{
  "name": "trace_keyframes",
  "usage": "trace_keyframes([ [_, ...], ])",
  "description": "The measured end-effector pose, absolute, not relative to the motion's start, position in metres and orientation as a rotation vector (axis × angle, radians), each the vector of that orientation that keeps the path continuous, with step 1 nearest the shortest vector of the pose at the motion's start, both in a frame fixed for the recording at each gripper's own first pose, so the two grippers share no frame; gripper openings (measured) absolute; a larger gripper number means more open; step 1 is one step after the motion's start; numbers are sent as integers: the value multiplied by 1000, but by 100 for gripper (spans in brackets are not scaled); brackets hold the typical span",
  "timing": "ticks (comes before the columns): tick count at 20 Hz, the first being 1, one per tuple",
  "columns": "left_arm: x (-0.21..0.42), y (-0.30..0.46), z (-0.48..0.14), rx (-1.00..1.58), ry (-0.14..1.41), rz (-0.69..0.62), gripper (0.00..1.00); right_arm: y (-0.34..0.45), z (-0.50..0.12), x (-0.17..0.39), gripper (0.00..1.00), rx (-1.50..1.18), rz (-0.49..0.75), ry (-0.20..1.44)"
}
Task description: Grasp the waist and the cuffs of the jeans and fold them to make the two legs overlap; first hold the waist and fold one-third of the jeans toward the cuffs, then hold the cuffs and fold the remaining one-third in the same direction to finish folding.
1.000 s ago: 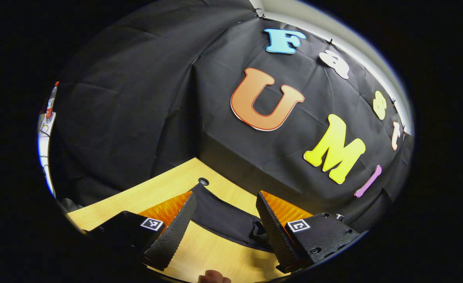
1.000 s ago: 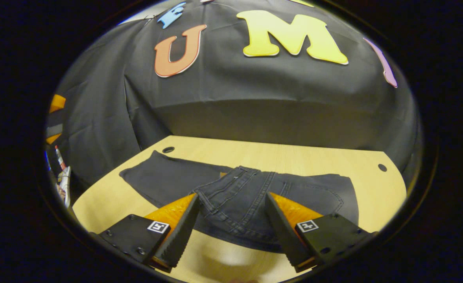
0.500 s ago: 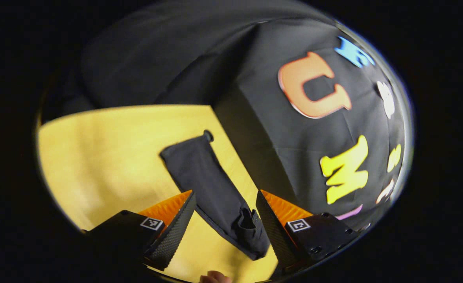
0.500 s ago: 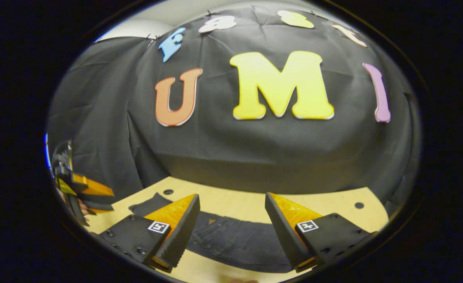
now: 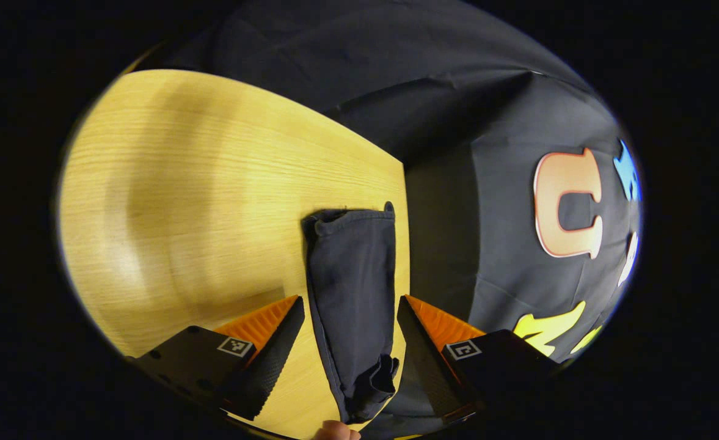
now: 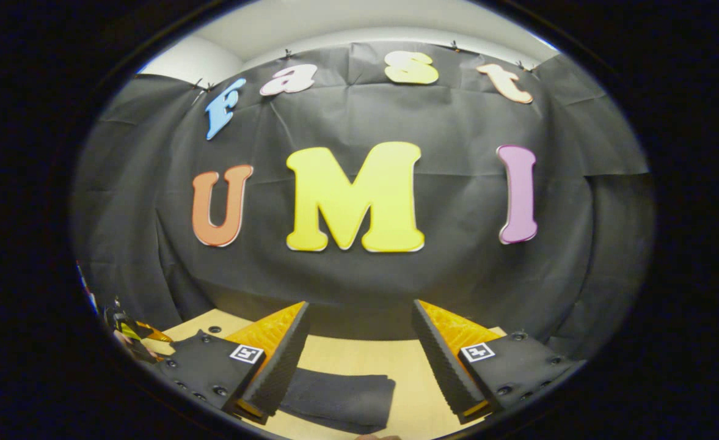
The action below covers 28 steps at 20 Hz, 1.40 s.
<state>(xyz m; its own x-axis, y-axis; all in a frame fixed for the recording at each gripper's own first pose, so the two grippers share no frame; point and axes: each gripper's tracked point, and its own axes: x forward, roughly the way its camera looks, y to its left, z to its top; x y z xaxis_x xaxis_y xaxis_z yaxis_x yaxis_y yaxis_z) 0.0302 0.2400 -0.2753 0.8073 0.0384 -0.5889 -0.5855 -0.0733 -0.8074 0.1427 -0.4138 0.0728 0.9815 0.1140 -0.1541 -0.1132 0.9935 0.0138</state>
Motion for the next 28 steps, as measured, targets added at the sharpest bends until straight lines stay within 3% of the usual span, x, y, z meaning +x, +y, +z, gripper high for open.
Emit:
trace_keyframes([
  [11,87,251,-296,-1653,314,481,97,-474,95,133,98,-43,-6,130],
  [12,92,249,-300,-1655,313,472,77,-477,96,133,98,-46,-12,132],
  [13,95,250,-299,-1652,305,456,78,-480,97,133,98,-49,-18,134],
  [14,98,248,-300,-1649,301,435,69,-482,97,131,98,-52,-22,134],
  [15,98,246,-303,-1668,313,432,66,-483,98,131,100,-55,-22,134],
  [18,101,244,-314,-1577,345,452,0,-485,97,130,98,-62,-23,141],
  [19,97,245,-314,-1547,350,450,9,-485,96,130,98,-66,-22,142],
  [22,94,246,-311,-1501,365,443,4,-484,96,130,98,-80,-16,145],
  [28,100,240,-276,-1299,379,408,4,-481,95,126,100,-91,1,152],
])
